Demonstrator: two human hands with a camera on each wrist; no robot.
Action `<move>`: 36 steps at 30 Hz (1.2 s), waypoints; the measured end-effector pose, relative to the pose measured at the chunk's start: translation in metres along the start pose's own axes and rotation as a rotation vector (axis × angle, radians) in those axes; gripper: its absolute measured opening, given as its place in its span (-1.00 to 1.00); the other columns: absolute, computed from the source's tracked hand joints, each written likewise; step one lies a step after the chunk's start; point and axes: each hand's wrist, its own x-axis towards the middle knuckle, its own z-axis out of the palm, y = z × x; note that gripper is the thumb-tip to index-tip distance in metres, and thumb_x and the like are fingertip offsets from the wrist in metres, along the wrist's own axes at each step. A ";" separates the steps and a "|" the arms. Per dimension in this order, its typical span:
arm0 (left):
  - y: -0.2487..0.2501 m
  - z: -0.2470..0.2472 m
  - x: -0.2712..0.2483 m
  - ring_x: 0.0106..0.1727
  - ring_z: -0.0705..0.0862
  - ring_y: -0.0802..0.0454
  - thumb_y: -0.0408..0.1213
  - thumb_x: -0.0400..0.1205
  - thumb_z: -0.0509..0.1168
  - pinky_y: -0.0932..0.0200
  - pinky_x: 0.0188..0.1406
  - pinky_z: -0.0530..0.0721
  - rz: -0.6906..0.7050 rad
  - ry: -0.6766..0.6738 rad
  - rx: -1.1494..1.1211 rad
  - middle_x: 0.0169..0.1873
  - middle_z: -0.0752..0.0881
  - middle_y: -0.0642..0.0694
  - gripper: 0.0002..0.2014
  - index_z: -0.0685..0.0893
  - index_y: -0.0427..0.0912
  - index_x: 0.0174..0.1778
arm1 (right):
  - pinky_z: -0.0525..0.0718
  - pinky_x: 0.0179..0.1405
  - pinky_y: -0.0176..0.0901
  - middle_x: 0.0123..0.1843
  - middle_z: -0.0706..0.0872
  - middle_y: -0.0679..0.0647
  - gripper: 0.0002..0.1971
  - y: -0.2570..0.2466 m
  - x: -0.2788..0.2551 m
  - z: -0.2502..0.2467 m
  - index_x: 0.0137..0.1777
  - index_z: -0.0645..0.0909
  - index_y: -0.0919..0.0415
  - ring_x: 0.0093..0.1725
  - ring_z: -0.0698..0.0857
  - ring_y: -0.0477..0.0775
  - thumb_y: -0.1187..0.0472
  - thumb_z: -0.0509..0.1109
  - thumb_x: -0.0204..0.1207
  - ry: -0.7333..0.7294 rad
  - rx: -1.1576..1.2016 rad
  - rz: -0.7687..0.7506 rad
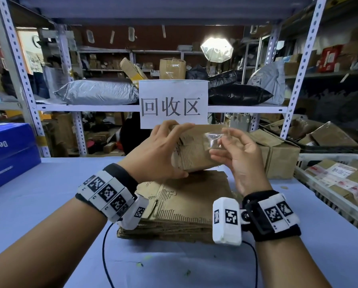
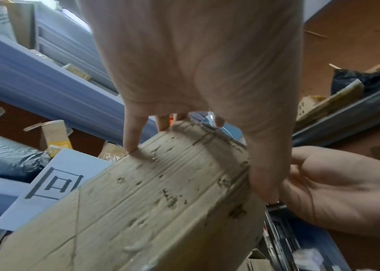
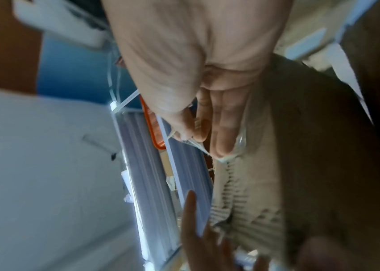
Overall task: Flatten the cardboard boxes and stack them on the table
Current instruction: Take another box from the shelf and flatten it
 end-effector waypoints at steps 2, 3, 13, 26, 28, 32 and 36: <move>-0.002 -0.001 -0.001 0.56 0.29 -0.06 0.15 0.27 0.67 -0.13 0.44 0.55 -0.031 -0.006 -0.038 0.54 0.23 0.04 0.19 0.01 0.31 0.69 | 0.78 -0.23 -0.08 -0.15 0.82 -0.11 -0.94 0.000 0.001 -0.004 0.01 0.77 -0.02 -0.18 0.82 0.02 0.14 0.47 0.62 0.037 -0.361 -0.123; -0.003 0.000 -0.002 0.56 0.28 -0.04 0.14 0.27 0.68 -0.13 0.44 0.55 -0.042 -0.008 -0.053 0.55 0.23 0.07 0.19 0.01 0.33 0.69 | 0.74 -0.18 -0.08 -0.15 0.81 -0.10 -0.94 0.000 0.002 -0.007 -0.07 0.77 -0.03 -0.15 0.79 -0.01 0.08 0.47 0.61 0.045 -0.540 -0.185; -0.003 -0.002 0.001 0.60 0.28 -0.05 0.12 0.26 0.71 -0.15 0.51 0.51 -0.032 -0.039 -0.075 0.58 0.24 0.03 0.21 0.02 0.33 0.69 | 0.62 -0.14 -0.36 0.01 0.74 -0.32 -0.58 0.000 0.003 0.008 -0.04 0.67 -0.23 -0.10 0.69 -0.24 0.44 0.34 0.55 -0.201 -0.753 -0.261; -0.003 0.000 -0.005 0.58 0.29 0.02 0.07 0.22 0.74 -0.09 0.50 0.48 -0.027 0.014 -0.141 0.57 0.30 0.05 0.26 -0.03 0.35 0.66 | 0.64 -0.15 -0.36 -0.05 0.79 -0.23 -0.67 0.009 0.010 0.004 0.01 0.65 -0.15 -0.17 0.68 -0.27 0.16 0.69 0.37 -0.087 -0.751 -0.218; -0.003 0.001 -0.005 0.57 0.30 0.02 0.07 0.22 0.73 -0.07 0.48 0.50 -0.018 0.018 -0.136 0.56 0.30 0.06 0.25 -0.02 0.36 0.66 | 0.66 -0.14 -0.32 -0.02 0.76 -0.20 -0.63 0.010 0.010 0.005 0.05 0.64 -0.12 -0.15 0.68 -0.21 0.19 0.69 0.36 -0.074 -0.790 -0.237; -0.003 0.002 -0.006 0.56 0.30 0.01 0.06 0.22 0.73 -0.10 0.49 0.50 -0.021 0.001 -0.126 0.56 0.29 0.07 0.24 0.02 0.35 0.67 | 0.69 -0.06 -0.26 -0.03 0.70 -0.10 -0.66 0.010 0.013 0.005 0.08 0.69 -0.04 -0.10 0.68 -0.11 0.21 0.69 0.37 -0.024 -0.943 -0.293; -0.003 0.002 -0.007 0.57 0.30 0.01 0.08 0.22 0.73 -0.14 0.49 0.52 -0.022 0.008 -0.126 0.56 0.28 0.09 0.23 0.03 0.35 0.67 | 0.65 -0.10 -0.20 -0.15 0.67 -0.12 -0.82 0.008 0.014 0.003 -0.07 0.77 -0.01 -0.16 0.64 -0.12 0.13 0.67 0.38 0.036 -1.058 -0.339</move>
